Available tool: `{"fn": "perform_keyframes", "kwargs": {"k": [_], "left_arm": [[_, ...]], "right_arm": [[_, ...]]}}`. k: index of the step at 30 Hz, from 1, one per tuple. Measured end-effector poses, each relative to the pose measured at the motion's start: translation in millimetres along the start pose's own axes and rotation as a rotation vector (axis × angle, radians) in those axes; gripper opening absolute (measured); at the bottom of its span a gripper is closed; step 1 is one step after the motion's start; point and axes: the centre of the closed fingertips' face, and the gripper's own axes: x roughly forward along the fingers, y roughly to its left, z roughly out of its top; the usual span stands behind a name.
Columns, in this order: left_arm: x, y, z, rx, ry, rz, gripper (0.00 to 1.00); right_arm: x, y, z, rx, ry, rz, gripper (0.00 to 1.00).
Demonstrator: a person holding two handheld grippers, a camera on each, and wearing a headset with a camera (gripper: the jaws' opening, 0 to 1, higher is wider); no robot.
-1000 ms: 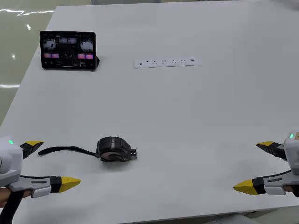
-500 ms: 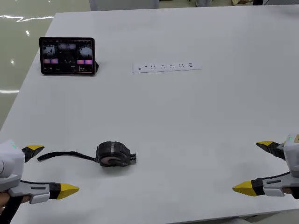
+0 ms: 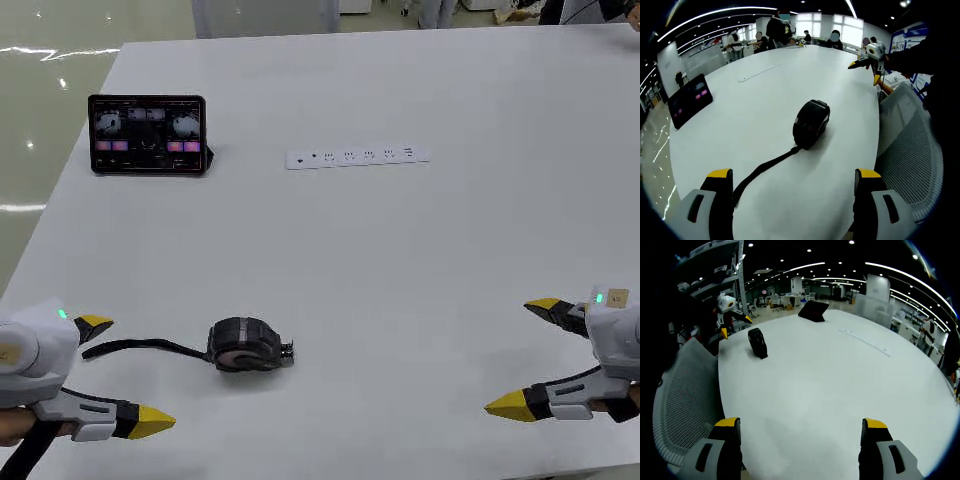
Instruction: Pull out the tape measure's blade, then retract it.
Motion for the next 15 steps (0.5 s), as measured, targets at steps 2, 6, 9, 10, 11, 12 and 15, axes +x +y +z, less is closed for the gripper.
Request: {"fn": "perform_keyframes", "kwargs": {"k": [2, 6, 9, 10, 11, 12, 15], "left_arm": [[2.4, -1.1, 2.9, 0.014, 0.0, -0.01, 0.99], [6.2, -3.4, 8.2, 0.04, -0.001, -0.031, 0.99], [9.0, -3.5, 10.0, 0.062, 0.014, -0.038, 0.99], [9.7, -3.7, 10.5, 0.067, 0.017, -0.04, 0.99], [10.4, -3.6, 11.1, 0.07, 0.021, -0.042, 0.99], [11.3, -3.7, 13.3, 0.076, 0.018, -0.046, 0.99], [13.9, -5.7, 18.9, 0.095, 0.013, -0.065, 0.99]], "right_arm": [[2.0, -0.5, 2.8, -0.011, -0.001, -0.001, 0.99], [5.1, -1.1, 6.1, -0.024, -0.004, 0.002, 0.99], [10.0, -1.1, 8.5, -0.053, -0.001, 0.001, 0.99], [11.4, -1.3, 8.0, -0.061, 0.002, 0.001, 0.99], [12.7, -1.1, 8.0, -0.063, 0.001, 0.004, 0.99], [13.8, -0.4, 8.8, -0.059, -0.001, 0.012, 0.99], [17.2, 0.0, 10.8, -0.067, -0.006, 0.017, 0.99]]}}
